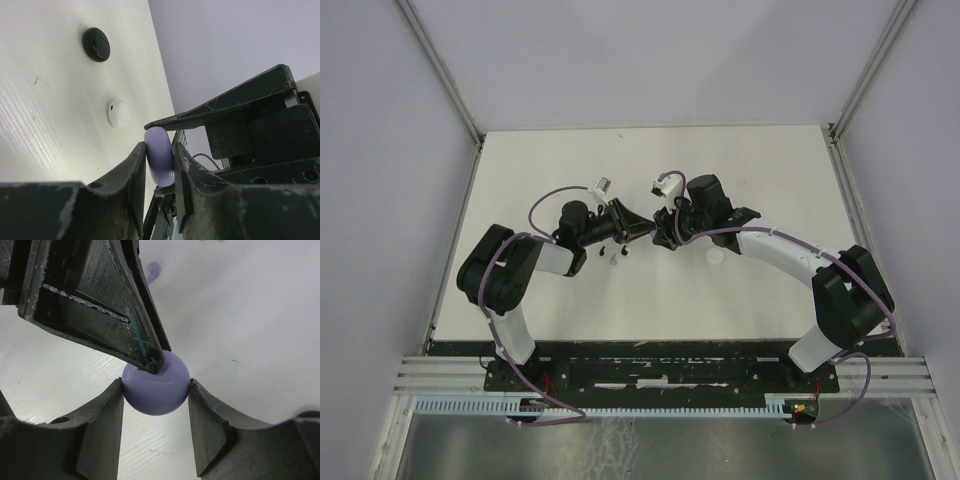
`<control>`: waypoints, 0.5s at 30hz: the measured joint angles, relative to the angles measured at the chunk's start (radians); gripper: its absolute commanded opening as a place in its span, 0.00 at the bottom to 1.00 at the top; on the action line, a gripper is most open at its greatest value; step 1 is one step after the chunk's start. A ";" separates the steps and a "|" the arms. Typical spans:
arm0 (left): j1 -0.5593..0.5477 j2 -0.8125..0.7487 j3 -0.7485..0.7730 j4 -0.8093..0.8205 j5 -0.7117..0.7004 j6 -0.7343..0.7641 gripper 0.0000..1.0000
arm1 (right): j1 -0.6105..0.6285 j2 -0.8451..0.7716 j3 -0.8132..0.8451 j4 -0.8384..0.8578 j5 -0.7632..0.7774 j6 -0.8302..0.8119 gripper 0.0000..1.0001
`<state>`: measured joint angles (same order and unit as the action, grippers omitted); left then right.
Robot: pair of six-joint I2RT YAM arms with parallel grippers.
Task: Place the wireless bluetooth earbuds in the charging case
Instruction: Open the charging case.
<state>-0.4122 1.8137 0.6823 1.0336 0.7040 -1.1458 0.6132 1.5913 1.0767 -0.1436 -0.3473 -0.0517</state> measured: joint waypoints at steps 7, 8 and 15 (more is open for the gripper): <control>0.000 0.000 0.000 0.006 -0.007 0.000 0.08 | 0.000 0.002 0.000 0.006 0.011 0.000 0.40; 0.000 0.001 0.000 0.011 -0.010 -0.001 0.08 | 0.000 0.002 0.000 0.009 0.014 0.002 0.47; -0.001 0.002 0.000 0.049 -0.021 -0.002 0.04 | 0.001 0.002 0.006 0.016 0.038 0.029 0.82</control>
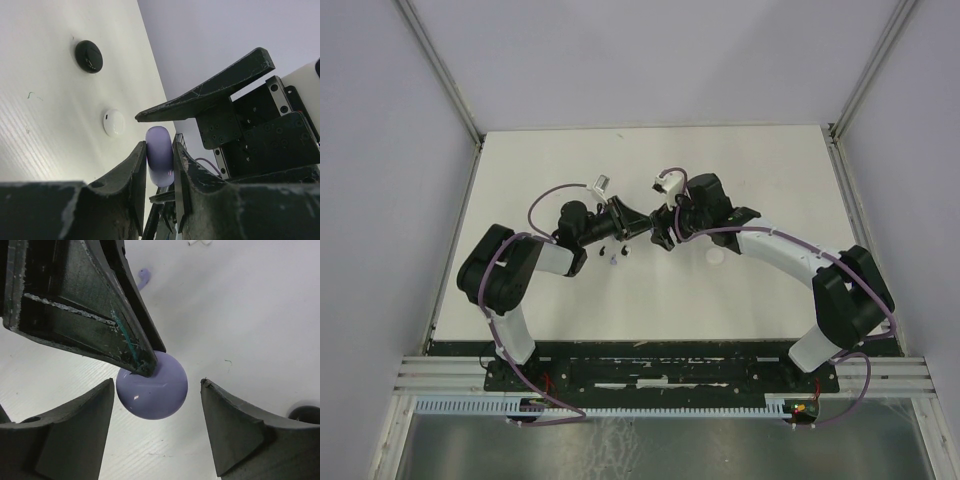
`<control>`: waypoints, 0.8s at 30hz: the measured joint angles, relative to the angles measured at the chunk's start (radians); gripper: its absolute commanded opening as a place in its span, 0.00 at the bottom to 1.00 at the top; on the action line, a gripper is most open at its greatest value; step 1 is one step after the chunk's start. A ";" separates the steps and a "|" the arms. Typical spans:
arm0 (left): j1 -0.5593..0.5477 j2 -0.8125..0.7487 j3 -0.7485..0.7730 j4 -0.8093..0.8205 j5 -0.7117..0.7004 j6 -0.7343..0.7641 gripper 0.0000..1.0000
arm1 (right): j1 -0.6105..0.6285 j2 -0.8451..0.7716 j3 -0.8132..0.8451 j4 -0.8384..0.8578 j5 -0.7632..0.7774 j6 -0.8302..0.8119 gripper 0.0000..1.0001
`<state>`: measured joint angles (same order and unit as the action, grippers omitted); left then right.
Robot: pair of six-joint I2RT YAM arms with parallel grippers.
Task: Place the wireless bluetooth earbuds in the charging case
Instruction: Open the charging case.
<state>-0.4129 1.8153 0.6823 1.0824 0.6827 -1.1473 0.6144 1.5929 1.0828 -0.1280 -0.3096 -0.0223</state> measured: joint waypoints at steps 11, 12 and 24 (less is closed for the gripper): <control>-0.001 0.000 0.013 0.017 -0.013 0.000 0.03 | 0.000 -0.218 -0.014 -0.025 0.257 0.154 0.99; -0.001 0.000 0.013 0.020 -0.019 0.000 0.03 | 0.000 -0.238 -0.014 -0.029 0.294 0.178 1.00; -0.002 0.000 0.007 0.090 -0.054 -0.051 0.03 | -0.002 -0.204 -0.049 -0.075 0.450 0.330 1.00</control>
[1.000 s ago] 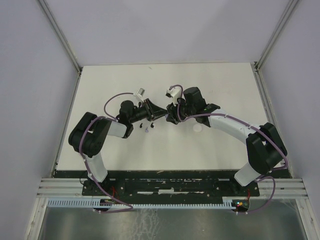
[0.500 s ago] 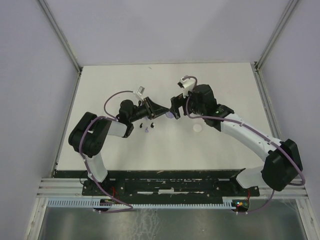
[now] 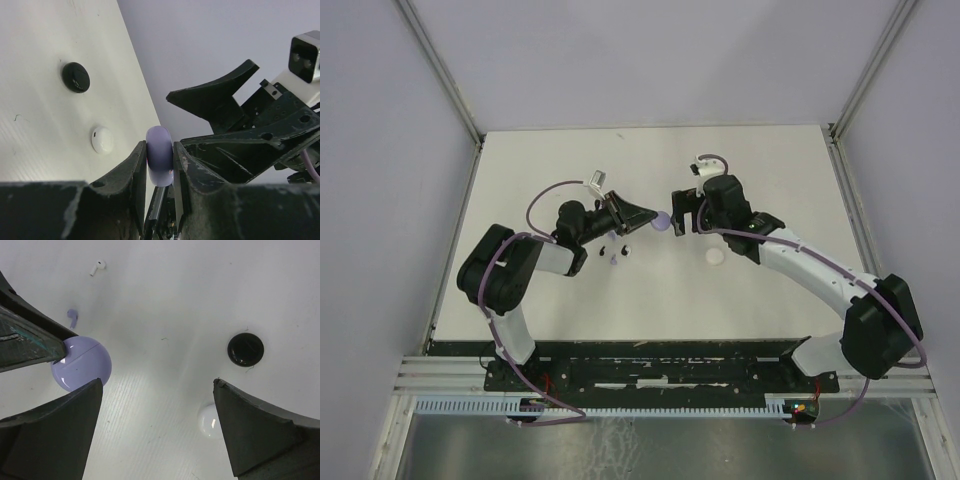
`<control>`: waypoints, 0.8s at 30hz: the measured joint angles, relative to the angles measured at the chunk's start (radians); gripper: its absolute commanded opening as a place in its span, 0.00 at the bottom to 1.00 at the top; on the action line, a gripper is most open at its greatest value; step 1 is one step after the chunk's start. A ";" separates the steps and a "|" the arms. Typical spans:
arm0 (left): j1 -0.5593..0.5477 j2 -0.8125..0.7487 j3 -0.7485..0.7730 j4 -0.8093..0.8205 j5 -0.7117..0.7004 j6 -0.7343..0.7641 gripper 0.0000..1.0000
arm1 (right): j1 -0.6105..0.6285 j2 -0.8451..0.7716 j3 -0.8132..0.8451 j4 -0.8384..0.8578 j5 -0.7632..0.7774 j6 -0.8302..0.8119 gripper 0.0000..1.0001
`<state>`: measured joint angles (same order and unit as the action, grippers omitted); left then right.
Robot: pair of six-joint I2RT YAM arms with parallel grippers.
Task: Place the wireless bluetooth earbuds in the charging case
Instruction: Open the charging case.
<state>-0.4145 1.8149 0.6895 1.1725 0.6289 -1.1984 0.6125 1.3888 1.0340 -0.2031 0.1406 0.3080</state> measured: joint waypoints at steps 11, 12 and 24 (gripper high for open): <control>-0.013 -0.005 -0.005 0.007 -0.014 -0.005 0.03 | 0.000 0.103 -0.002 0.033 -0.032 0.036 1.00; -0.014 -0.005 -0.005 0.006 -0.019 -0.005 0.03 | 0.000 0.110 -0.002 0.035 -0.035 0.038 1.00; 0.099 -0.034 -0.092 0.094 -0.083 -0.126 0.03 | 0.000 0.112 -0.032 0.053 -0.024 0.043 0.93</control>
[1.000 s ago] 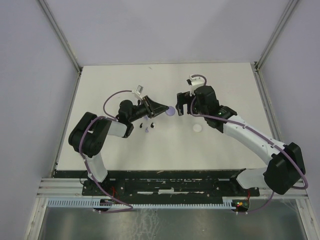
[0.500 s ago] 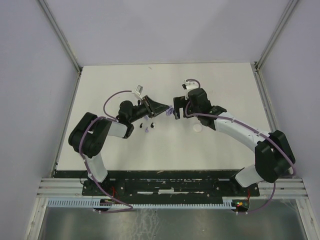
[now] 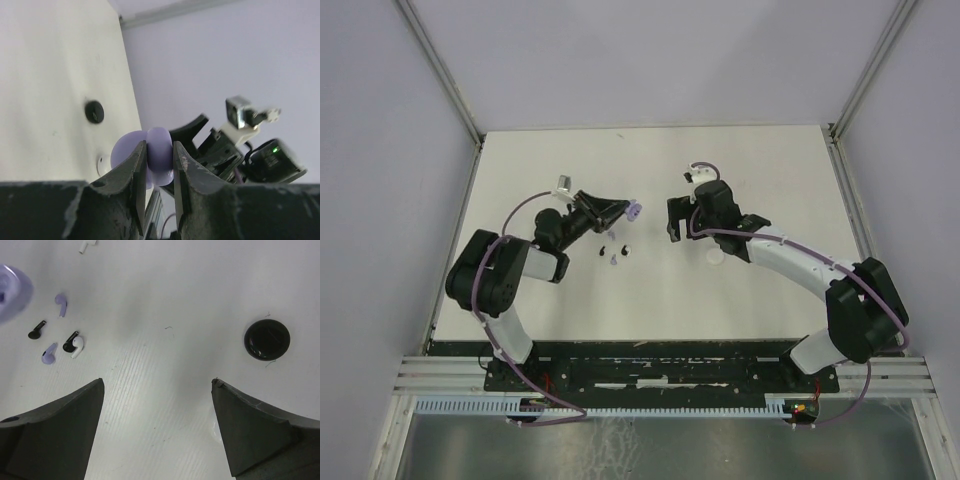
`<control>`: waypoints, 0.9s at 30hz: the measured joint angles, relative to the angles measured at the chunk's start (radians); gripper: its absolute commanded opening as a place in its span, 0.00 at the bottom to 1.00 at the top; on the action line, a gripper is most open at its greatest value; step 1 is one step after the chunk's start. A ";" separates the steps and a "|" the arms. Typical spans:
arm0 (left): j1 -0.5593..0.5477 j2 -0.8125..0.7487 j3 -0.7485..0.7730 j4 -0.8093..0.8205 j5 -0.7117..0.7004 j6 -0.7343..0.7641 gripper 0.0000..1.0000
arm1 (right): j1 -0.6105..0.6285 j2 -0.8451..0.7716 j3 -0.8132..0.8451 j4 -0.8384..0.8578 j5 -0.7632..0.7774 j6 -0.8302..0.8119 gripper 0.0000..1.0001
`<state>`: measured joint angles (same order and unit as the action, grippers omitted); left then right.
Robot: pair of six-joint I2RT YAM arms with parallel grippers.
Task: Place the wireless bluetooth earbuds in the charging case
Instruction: Open the charging case, then pick up the earbud from the center of the board.
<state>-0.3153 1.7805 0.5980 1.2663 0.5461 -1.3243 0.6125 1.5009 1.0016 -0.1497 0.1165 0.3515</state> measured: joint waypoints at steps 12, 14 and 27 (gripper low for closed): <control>0.230 -0.090 -0.273 0.248 -0.159 -0.214 0.03 | 0.145 0.319 0.288 -0.111 -0.050 -0.017 0.74; 0.254 -0.113 -0.310 0.250 -0.180 -0.228 0.03 | 0.159 0.357 0.342 -0.132 -0.051 -0.022 0.70; 0.410 -0.324 -0.475 0.237 -0.281 -0.285 0.03 | 0.190 0.650 0.752 -0.301 -0.060 -0.098 0.61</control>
<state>0.0944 1.4567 0.1234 1.5032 0.2649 -1.6093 0.8024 2.1513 1.7531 -0.4507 0.0563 0.2531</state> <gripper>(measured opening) 0.306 0.622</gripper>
